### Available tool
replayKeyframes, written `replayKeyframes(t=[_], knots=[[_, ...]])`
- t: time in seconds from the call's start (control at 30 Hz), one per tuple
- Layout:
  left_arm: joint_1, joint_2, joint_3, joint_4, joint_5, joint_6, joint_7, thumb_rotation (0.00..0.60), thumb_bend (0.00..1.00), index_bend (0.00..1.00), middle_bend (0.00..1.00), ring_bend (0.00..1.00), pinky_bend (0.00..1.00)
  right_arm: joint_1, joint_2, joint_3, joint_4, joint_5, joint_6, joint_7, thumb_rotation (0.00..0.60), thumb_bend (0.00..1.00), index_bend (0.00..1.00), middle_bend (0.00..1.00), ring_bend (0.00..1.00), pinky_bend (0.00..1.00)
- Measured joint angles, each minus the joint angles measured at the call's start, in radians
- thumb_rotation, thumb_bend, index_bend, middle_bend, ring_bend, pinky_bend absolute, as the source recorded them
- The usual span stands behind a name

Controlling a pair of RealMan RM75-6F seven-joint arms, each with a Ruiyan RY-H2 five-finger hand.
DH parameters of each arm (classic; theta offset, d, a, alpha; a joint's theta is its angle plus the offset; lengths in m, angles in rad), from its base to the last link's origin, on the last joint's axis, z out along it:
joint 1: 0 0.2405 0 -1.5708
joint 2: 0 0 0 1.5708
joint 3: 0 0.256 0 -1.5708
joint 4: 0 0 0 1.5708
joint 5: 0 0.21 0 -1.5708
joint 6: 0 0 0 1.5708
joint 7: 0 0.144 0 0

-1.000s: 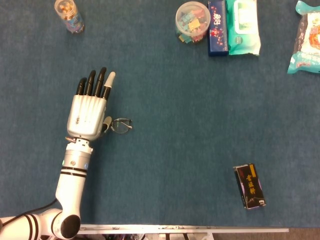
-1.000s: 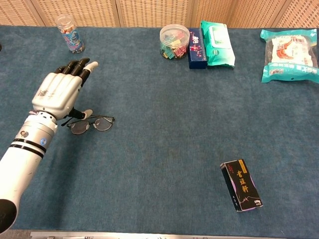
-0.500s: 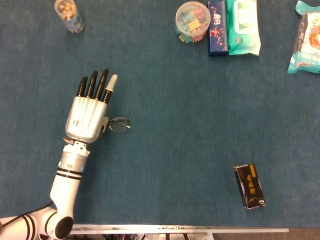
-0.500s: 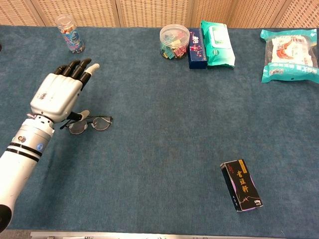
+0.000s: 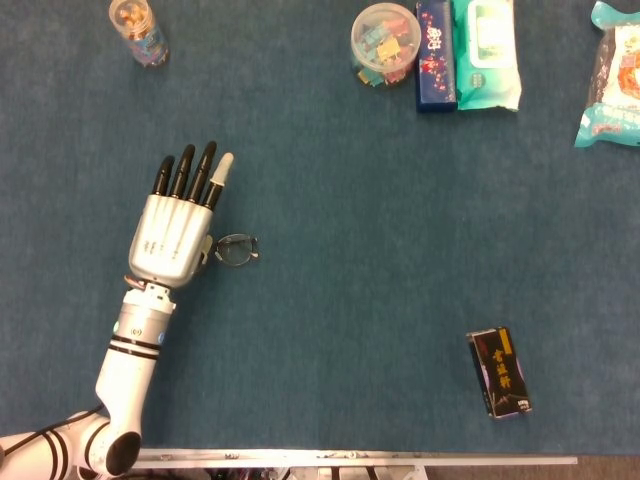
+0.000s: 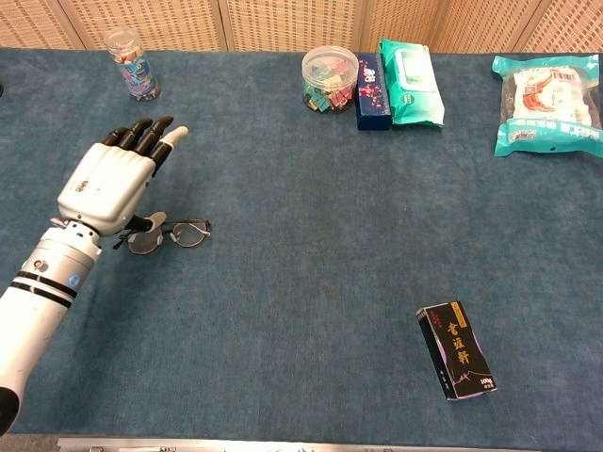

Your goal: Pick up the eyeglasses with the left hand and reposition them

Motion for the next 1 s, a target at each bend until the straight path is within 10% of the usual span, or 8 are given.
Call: replayKeyframes(t=[1.0], knots=[[0.008,-0.004,-0.02,0.004,0.029,-0.015,-0.018,0.6,0.18,0.0,0.0,0.0,0.14,0.004,-0.004,0.002,-0.003,-0.001,-0.005,-0.003,0.6,0.0,0.44,0.32,0.2,0.33]])
